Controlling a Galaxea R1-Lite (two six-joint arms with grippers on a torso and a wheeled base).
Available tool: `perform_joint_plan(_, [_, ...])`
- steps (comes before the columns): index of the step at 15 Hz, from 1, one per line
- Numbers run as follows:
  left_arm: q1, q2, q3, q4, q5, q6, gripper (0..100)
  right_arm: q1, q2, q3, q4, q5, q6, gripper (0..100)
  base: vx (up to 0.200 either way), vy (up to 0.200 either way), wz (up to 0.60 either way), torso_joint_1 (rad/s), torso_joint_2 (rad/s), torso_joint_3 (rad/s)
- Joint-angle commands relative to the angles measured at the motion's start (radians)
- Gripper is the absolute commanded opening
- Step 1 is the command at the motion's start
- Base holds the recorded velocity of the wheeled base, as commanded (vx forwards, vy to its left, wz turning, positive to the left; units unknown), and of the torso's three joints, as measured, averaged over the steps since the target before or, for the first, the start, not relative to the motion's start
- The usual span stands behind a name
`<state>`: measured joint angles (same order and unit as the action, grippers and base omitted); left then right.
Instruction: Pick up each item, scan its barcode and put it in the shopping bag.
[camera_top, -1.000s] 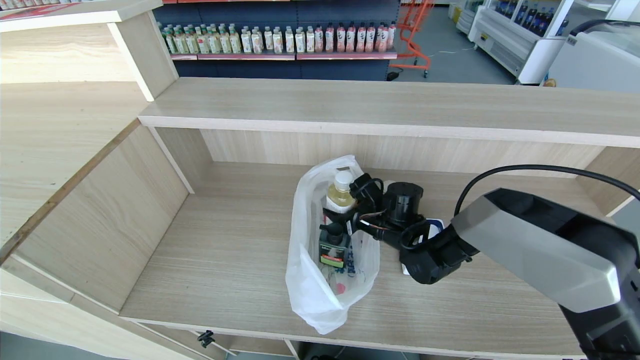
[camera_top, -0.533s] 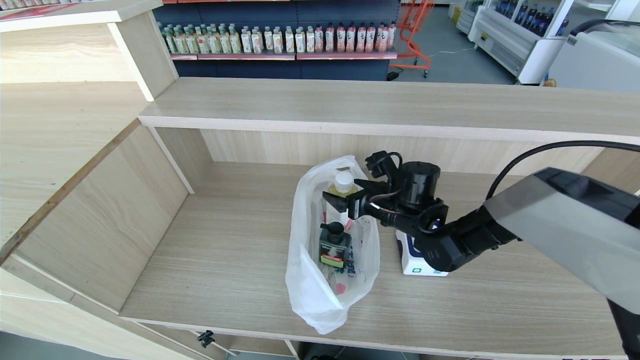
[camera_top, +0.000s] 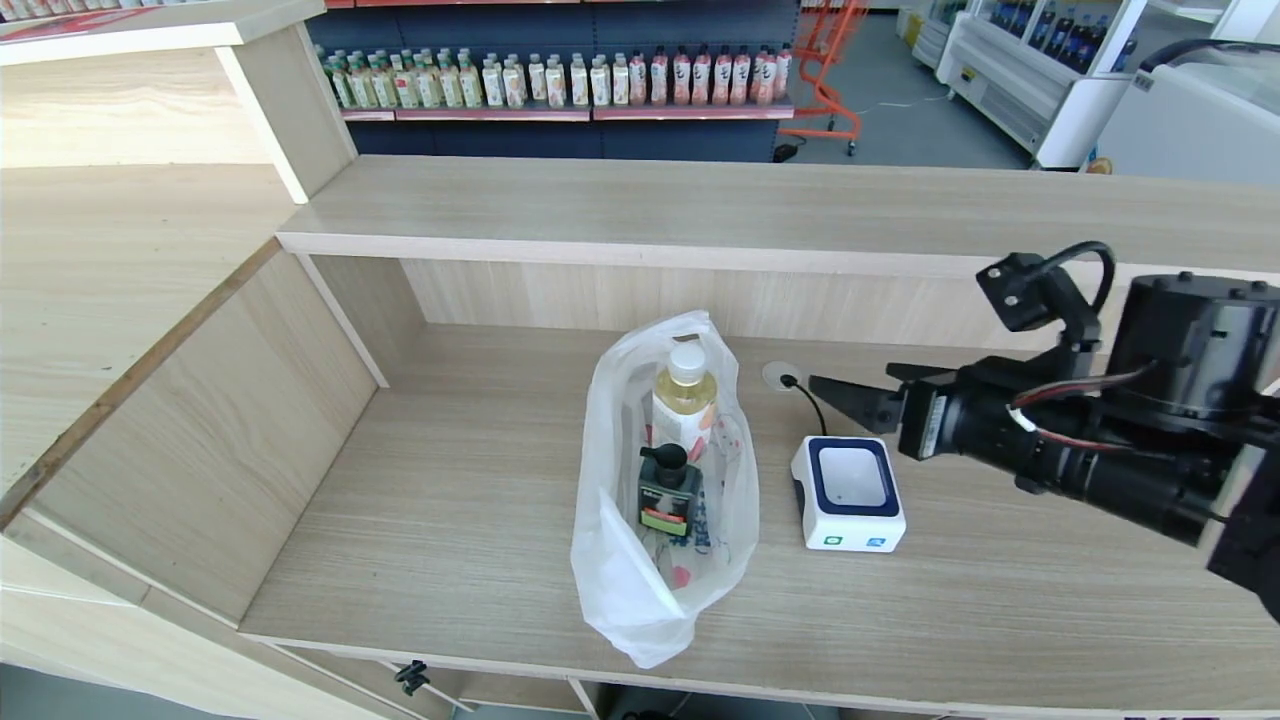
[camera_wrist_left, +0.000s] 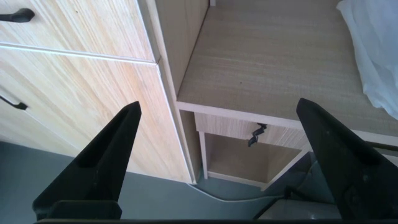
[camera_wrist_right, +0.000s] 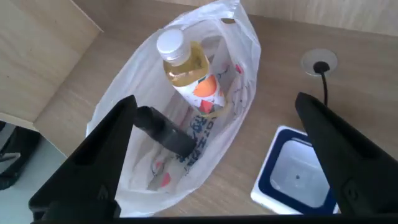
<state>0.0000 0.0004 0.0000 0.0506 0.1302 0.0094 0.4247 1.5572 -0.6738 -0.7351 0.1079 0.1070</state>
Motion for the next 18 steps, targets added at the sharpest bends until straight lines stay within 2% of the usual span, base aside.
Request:
perform_joint_plan(1, [0.0, 0.0, 0.0, 0.0, 0.0, 0.0, 100, -0.096, -0.575, 0.289, 0.326, -0.2, 0.008, 100, 0.0, 0.0, 0.0, 0.0, 0.0, 0.0])
perform_joint_plan(3, [0.0, 0.0, 0.0, 0.0, 0.0, 0.0, 100, -0.176, -0.801, 0.425, 0.419, -0.218, 0.008, 100, 0.0, 0.0, 0.0, 0.0, 0.0, 0.0])
perform_joint_plan(4, [0.0, 0.0, 0.0, 0.0, 0.0, 0.0, 100, -0.176, -0.801, 0.425, 0.419, -0.218, 0.008, 100, 0.0, 0.0, 0.0, 0.0, 0.0, 0.0])
perform_joint_plan(5, [0.0, 0.0, 0.0, 0.0, 0.0, 0.0, 100, -0.276, -1.0, 0.542, 0.465, -0.201, -0.03, 100, 0.0, 0.0, 0.0, 0.0, 0.0, 0.0])
perform_joint_plan(6, [0.0, 0.0, 0.0, 0.0, 0.0, 0.0, 100, -0.29, -1.023, 0.551, 0.474, -0.192, -0.041, 100, 0.0, 0.0, 0.0, 0.0, 0.0, 0.0])
perform_joint_plan(7, [0.0, 0.0, 0.0, 0.0, 0.0, 0.0, 100, -0.346, -1.191, 0.62, 0.534, -0.129, -0.139, 100, 0.0, 0.0, 0.0, 0.0, 0.0, 0.0])
perform_joint_plan(8, [0.0, 0.0, 0.0, 0.0, 0.0, 0.0, 100, -0.368, -1.287, 0.668, 0.545, -0.137, -0.161, 100, 0.0, 0.0, 0.0, 0.0, 0.0, 0.0])
perform_joint_plan(10, [0.0, 0.0, 0.0, 0.0, 0.0, 0.0, 100, -0.382, -1.438, 0.674, 0.64, -0.145, -0.185, 100, 0.0, 0.0, 0.0, 0.0, 0.0, 0.0])
perform_joint_plan(11, [0.0, 0.0, 0.0, 0.0, 0.0, 0.0, 100, -0.388, -1.494, 0.662, 0.737, -0.143, -0.156, 100, 0.0, 0.0, 0.0, 0.0, 0.0, 0.0])
perform_joint_plan(13, [0.0, 0.0, 0.0, 0.0, 0.0, 0.0, 100, -0.432, -1.553, 0.668, 0.729, -0.143, -0.156, 100, 0.0, 0.0, 0.0, 0.0, 0.0, 0.0])
perform_joint_plan(18, [0.0, 0.0, 0.0, 0.0, 0.0, 0.0, 100, -0.428, -1.557, 0.674, 0.734, -0.14, -0.159, 100, 0.0, 0.0, 0.0, 0.0, 0.0, 0.0])
